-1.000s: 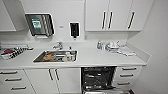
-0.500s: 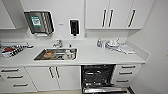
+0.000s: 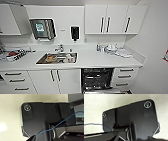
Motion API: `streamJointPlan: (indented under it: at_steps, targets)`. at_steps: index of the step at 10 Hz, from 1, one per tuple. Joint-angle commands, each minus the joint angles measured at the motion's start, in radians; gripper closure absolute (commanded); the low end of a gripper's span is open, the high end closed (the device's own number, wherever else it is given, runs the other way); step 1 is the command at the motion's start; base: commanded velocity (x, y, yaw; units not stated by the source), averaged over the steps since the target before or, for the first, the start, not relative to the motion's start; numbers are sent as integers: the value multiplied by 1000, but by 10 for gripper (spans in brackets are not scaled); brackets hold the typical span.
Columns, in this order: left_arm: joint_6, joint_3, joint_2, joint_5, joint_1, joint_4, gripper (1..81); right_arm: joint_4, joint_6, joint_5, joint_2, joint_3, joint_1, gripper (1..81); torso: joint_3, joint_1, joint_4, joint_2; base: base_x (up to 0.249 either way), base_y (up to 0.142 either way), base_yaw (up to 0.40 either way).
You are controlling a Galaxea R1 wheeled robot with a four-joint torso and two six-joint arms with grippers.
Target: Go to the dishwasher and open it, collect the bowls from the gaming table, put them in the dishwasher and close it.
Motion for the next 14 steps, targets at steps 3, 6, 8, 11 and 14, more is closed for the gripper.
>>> streamJointPlan:
  at_steps: [3, 6, 8, 11, 14]
  targets:
    - [0, 5, -13, 59, -32, 0, 10, -11, -5, -48, -18, 10, 52, 10, 94, -109, 0, 167, 0, 0, 0]
    - [1, 5, -11, 59, -32, 0, 10, -11, -5, -48, -16, 7, 52, 10, 73, -179, 0, 273, 0, 0, 0]
    - [0, 5, -10, 59, -32, -2, 10, -11, -5, -46, -16, 4, 52, 10, 74, -161, 0, 246, 0, 0, 0]
    - [3, 0, -2, 61, -32, 3, 10, -13, -5, -46, -14, 3, 49, 10, 74, -198, 0, 301, 0, 0, 0]
    - [4, -51, 27, 61, -32, 3, 10, -13, -5, -46, -4, -14, 46, 10, 74, -244, 0, 406, 0, 0, 0]
